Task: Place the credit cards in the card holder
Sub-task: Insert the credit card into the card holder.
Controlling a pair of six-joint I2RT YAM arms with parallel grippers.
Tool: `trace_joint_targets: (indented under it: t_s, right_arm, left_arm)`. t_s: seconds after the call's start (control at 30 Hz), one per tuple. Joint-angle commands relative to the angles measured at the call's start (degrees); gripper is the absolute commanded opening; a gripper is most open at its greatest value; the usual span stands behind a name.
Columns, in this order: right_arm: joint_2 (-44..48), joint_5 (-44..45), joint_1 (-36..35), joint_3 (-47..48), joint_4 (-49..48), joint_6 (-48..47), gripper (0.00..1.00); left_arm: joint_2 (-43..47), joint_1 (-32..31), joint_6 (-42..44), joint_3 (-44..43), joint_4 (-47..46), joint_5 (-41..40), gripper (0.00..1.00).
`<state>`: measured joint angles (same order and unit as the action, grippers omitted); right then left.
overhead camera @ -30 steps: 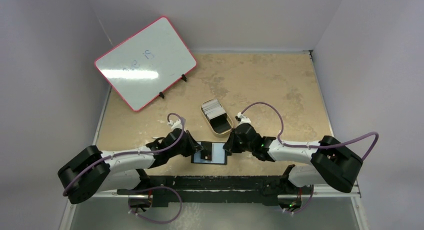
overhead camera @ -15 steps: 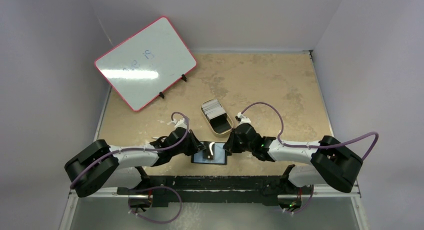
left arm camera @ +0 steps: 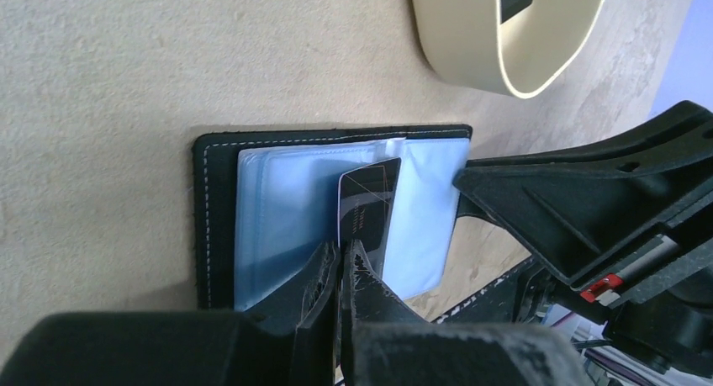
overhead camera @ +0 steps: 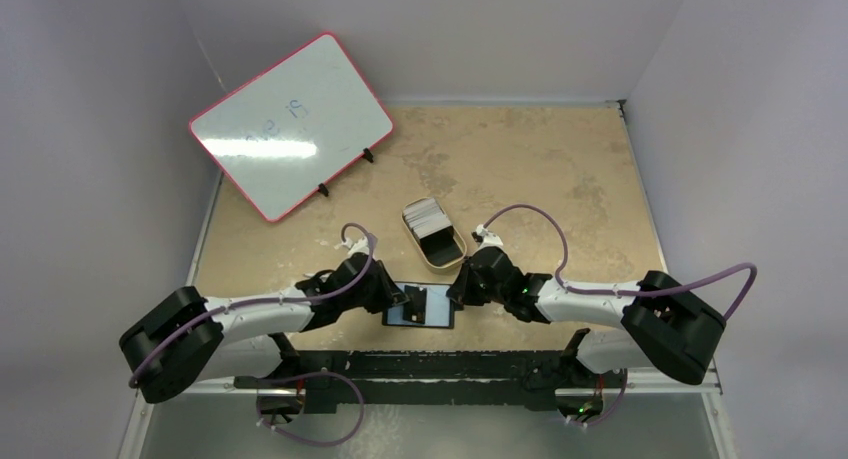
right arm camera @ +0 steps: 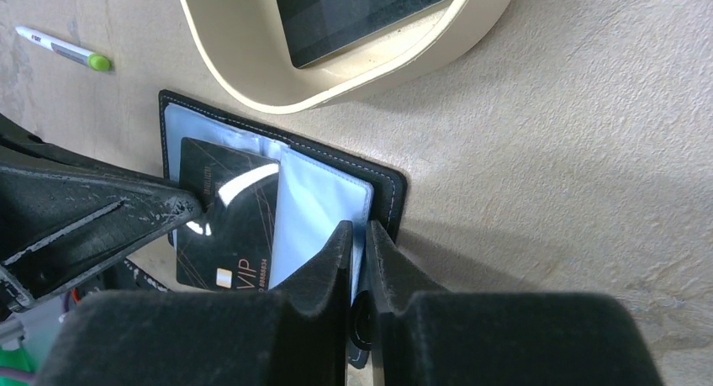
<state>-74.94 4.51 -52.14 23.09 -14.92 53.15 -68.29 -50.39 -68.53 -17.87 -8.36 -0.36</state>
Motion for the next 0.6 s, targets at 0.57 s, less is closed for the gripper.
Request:
trace_joint_targets:
  t_s: [0.57]
  right_arm:
    - [2.26,2.22,-0.32,-2.71,-2.36,3.75,0.09]
  left_arm:
    - [-4.55,-0.72,-1.57,-0.01,-7.86,-2.47,0.00]
